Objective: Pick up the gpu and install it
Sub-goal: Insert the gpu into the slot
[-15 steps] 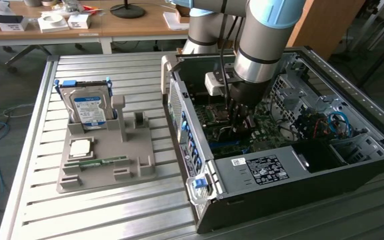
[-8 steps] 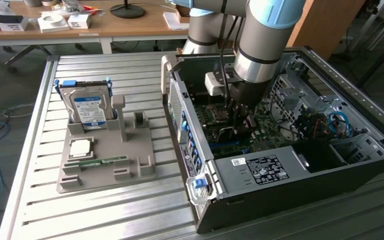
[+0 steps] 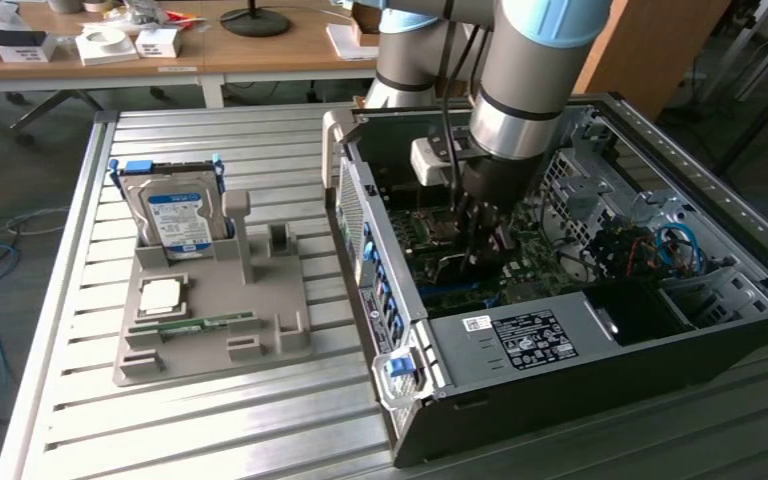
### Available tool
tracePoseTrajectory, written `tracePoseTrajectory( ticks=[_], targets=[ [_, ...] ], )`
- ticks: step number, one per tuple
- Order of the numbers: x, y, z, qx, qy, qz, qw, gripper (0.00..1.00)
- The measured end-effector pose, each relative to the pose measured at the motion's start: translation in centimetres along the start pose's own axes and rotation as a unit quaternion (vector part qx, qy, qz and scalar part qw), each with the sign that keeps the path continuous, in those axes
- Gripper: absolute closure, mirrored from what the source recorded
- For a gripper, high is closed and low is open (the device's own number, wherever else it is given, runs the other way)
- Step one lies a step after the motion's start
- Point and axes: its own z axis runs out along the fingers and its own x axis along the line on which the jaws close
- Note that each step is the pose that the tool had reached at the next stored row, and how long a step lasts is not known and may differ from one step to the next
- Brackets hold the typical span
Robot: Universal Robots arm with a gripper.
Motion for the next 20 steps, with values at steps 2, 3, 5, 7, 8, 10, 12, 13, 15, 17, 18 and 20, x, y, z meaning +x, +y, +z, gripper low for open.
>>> tracePoseTrajectory(
  ticks=[2, 3, 5, 7, 8, 10, 12, 13, 15, 17, 18, 20],
  targets=[
    [0.0, -0.01, -0.52, 0.0006, 0.0, 0.0, 1.0, 0.6],
    [0.0, -0.02, -0.84, 0.0009, 0.0, 0.0, 1.0, 0.6],
    [0.0, -0.03, -1.42, 0.0012, 0.0, 0.0, 1.0, 0.6],
    [0.0, -0.03, -1.66, 0.0017, -0.0001, 0.0, 1.0, 0.6],
    [0.0, -0.04, -1.76, 0.0017, -0.0001, 0.0, 1.0, 0.6],
    [-0.1, -0.04, -2.08, 0.0017, -0.0001, 0.0, 1.0, 0.6],
    [-0.1, -0.05, -2.31, 0.0019, -0.0001, 0.0, 1.0, 0.6],
    [-0.1, -0.05, -2.4, 0.002, -0.0001, 0.0, 1.0, 0.6],
    [-0.1, -0.06, -2.68, 0.0022, -0.0002, 0.0, 1.0, 0.6],
    [-0.1, -0.06, -2.94, 0.0023, -0.0006, 0.0, 1.0, 0.6],
    [-0.1, -0.06, -3.03, 0.0023, -0.0012, 0.0, 1.0, 0.6],
    [-0.1, -0.06, -3.21, 0.0024, -0.003, 0.0, 1.0, 0.6]
  ],
)
